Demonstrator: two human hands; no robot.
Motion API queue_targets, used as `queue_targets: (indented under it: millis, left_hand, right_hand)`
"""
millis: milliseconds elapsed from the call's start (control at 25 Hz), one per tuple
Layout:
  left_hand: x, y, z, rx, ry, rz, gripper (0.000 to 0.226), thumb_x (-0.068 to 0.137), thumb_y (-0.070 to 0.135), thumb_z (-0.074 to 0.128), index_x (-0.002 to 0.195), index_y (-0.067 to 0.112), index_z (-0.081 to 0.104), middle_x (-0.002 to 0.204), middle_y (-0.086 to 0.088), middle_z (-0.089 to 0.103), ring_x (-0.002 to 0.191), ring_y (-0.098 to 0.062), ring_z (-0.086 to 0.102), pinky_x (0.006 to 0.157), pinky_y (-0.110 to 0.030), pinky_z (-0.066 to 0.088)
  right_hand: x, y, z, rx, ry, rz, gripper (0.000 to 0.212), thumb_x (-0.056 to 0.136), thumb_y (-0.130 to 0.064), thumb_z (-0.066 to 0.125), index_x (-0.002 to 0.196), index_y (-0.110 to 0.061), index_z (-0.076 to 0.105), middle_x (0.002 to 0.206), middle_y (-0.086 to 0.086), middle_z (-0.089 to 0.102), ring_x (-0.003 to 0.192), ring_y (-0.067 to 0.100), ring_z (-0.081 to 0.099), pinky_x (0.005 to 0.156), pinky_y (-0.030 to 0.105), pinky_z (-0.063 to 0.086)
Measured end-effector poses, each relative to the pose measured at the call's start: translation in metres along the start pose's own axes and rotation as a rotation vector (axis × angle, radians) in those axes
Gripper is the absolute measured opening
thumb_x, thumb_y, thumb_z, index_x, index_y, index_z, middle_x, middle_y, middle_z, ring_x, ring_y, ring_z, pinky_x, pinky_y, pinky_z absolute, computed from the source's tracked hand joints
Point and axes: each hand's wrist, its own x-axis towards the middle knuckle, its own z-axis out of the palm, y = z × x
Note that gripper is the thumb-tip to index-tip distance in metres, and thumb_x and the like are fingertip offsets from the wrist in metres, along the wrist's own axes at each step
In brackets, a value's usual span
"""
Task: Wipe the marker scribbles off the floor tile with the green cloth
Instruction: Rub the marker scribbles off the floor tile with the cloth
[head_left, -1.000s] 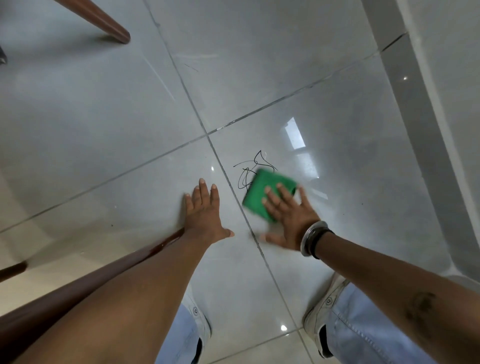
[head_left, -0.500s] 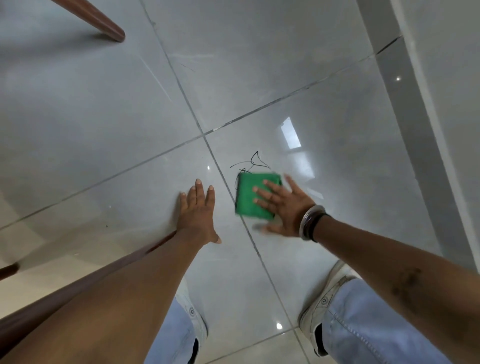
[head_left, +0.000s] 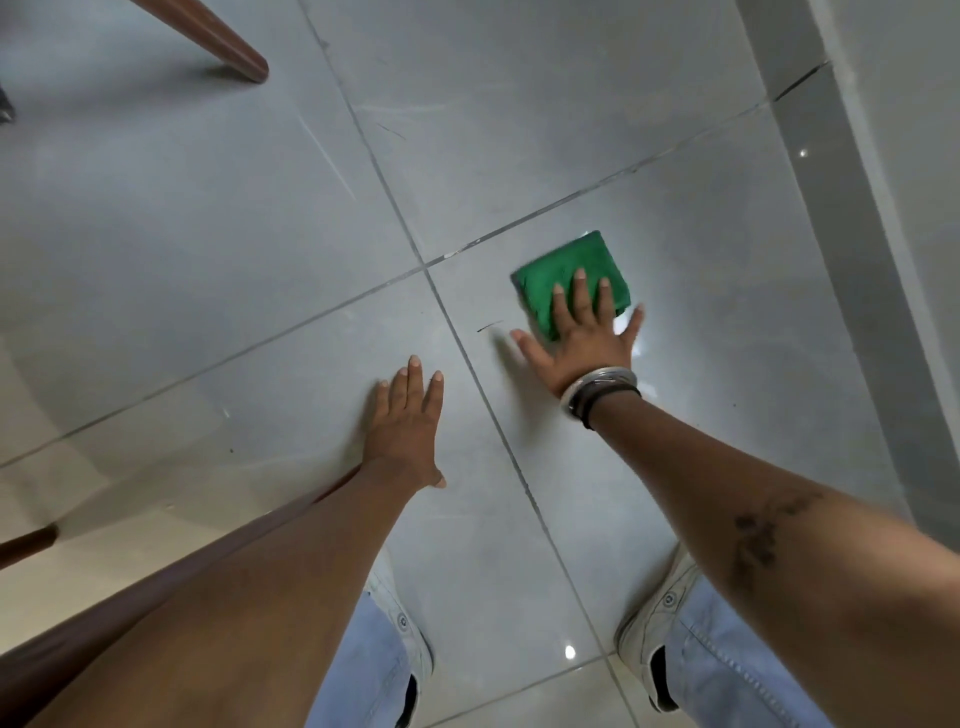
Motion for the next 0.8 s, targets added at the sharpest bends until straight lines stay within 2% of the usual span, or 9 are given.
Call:
queue_targets:
  millis: [40, 120, 200, 360, 400, 520, 600, 680, 800]
  left_hand:
    - [0.000, -0.001, 0.000, -0.005, -0.005, 0.007, 0.140, 0.063, 0.061, 0.079, 0.154, 0.012, -0.016, 0.161, -0.021, -0.021, 0.151, -0.034, -0.012, 0.123, -0.049, -0.003]
    - [0.001, -0.003, -0.001, -0.015, -0.003, 0.004, 0.140, 0.063, 0.060, 0.079, 0.153, 0.011, -0.016, 0.161, -0.021, -0.022, 0.151, -0.034, -0.012, 0.122, -0.049, -0.004]
    - [0.002, -0.003, 0.000, -0.014, -0.008, -0.015, 0.142, 0.063, 0.059, 0.080, 0.153, 0.008, -0.016, 0.161, -0.019, -0.022, 0.151, -0.033, -0.013, 0.122, -0.048, -0.004]
    - [0.002, 0.003, 0.005, -0.027, 0.003, -0.054, 0.144, 0.060, 0.058, 0.082, 0.152, 0.003, -0.015, 0.162, -0.020, -0.020, 0.151, -0.034, -0.012, 0.122, -0.048, -0.004]
    - [0.002, 0.003, 0.004, -0.026, -0.004, -0.049, 0.144, 0.060, 0.059, 0.081, 0.152, 0.003, -0.014, 0.162, -0.020, -0.020, 0.151, -0.034, -0.012, 0.122, -0.048, -0.004]
    - [0.003, 0.000, 0.003, -0.018, -0.013, -0.035, 0.144, 0.059, 0.061, 0.081, 0.152, 0.003, -0.013, 0.162, -0.019, -0.020, 0.151, -0.033, -0.011, 0.122, -0.048, -0.004]
    - [0.003, -0.004, 0.001, -0.014, -0.028, -0.031, 0.144, 0.060, 0.061, 0.080, 0.152, 0.003, -0.014, 0.162, -0.018, -0.021, 0.151, -0.032, -0.012, 0.121, -0.047, -0.005]
    - [0.003, -0.008, 0.001, -0.026, -0.036, -0.015, 0.144, 0.061, 0.061, 0.080, 0.151, 0.002, -0.015, 0.161, -0.018, -0.022, 0.151, -0.032, -0.014, 0.121, -0.047, -0.006]
    - [0.001, 0.000, 0.002, -0.041, -0.055, -0.026, 0.145, 0.061, 0.063, 0.079, 0.151, 0.001, -0.016, 0.160, -0.020, -0.024, 0.150, -0.034, -0.016, 0.122, -0.047, -0.005]
  right_hand:
    - [-0.003, -0.009, 0.000, -0.055, -0.019, -0.078, 0.098, 0.075, -0.084, 0.003, 0.153, -0.024, 0.011, 0.165, 0.003, 0.002, 0.150, 0.031, -0.005, 0.107, 0.057, -0.021]
    - [-0.017, -0.007, 0.014, -0.286, -0.081, -0.555, 0.096, 0.077, -0.082, 0.006, 0.154, -0.024, 0.011, 0.164, 0.002, 0.002, 0.150, 0.031, -0.004, 0.110, 0.059, -0.020]
    - [-0.023, 0.008, 0.009, -0.311, -0.153, -0.674, 0.088, 0.079, -0.077, 0.007, 0.154, -0.029, 0.009, 0.164, -0.002, -0.001, 0.150, 0.027, -0.004, 0.110, 0.060, -0.021]
    - [0.007, -0.023, 0.005, 0.110, 0.054, 0.069, 0.092, 0.079, -0.080, 0.007, 0.153, -0.027, 0.014, 0.165, 0.000, 0.002, 0.150, 0.028, -0.004, 0.108, 0.058, -0.018]
    - [0.012, -0.040, -0.001, 0.137, 0.023, 0.096, 0.095, 0.078, -0.082, 0.009, 0.153, -0.024, 0.014, 0.165, 0.003, 0.001, 0.150, 0.031, -0.005, 0.109, 0.058, -0.017]
    - [-0.005, -0.044, 0.013, -0.268, -0.094, -0.480, 0.092, 0.081, -0.080, 0.011, 0.153, -0.023, 0.017, 0.164, 0.003, 0.005, 0.150, 0.031, -0.002, 0.115, 0.065, -0.009]
    - [-0.018, -0.003, 0.014, -0.331, -0.069, -0.774, 0.084, 0.085, -0.073, 0.017, 0.150, -0.023, 0.028, 0.162, 0.004, 0.018, 0.149, 0.032, 0.011, 0.115, 0.067, -0.002]
    - [-0.012, 0.039, 0.011, -0.265, 0.033, -0.575, 0.085, 0.083, -0.072, 0.016, 0.149, -0.022, 0.033, 0.160, 0.006, 0.025, 0.147, 0.034, 0.021, 0.112, 0.074, 0.006]
    - [0.001, 0.059, 0.001, -0.077, 0.052, 0.149, 0.091, 0.081, -0.078, 0.013, 0.153, -0.023, 0.014, 0.165, 0.004, 0.006, 0.150, 0.031, 0.005, 0.111, 0.069, -0.002]
